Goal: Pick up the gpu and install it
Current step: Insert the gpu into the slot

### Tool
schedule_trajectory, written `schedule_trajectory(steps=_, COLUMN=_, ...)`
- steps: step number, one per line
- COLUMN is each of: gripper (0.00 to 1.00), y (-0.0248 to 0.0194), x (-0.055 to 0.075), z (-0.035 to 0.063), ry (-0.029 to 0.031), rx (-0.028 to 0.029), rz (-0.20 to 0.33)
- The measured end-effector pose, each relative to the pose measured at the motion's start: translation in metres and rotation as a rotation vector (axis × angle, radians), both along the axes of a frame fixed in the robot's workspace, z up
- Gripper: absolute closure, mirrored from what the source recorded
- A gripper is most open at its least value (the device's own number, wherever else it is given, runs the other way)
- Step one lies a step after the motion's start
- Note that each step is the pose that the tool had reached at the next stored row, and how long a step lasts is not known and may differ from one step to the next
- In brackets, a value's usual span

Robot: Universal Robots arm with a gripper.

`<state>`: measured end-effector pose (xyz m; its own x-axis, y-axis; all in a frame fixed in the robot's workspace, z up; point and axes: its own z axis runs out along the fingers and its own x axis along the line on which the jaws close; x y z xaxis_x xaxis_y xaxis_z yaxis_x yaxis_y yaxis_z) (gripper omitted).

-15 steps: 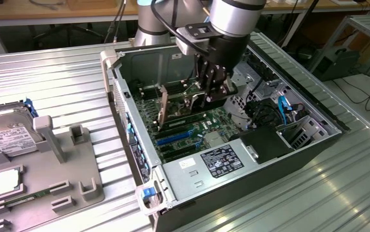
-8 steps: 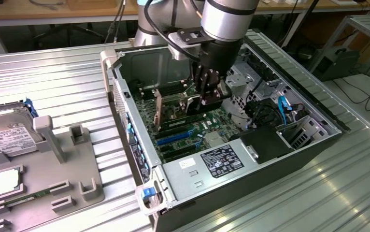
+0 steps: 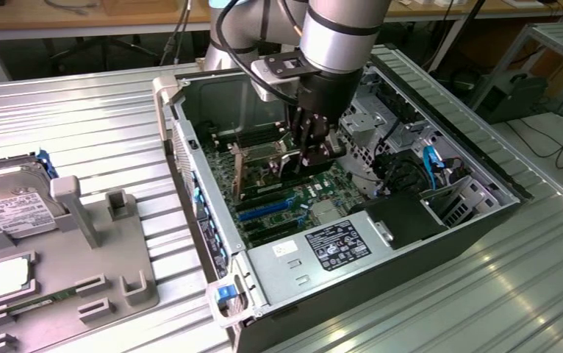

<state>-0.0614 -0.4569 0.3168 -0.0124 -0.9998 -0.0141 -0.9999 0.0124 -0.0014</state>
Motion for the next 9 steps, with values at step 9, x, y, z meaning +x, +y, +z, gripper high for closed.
schedule_trajectory(steps=9, gripper=0.73, y=0.0011, x=-0.007, z=-0.0125, ry=0.0000, rx=-0.0001, rz=0.000)
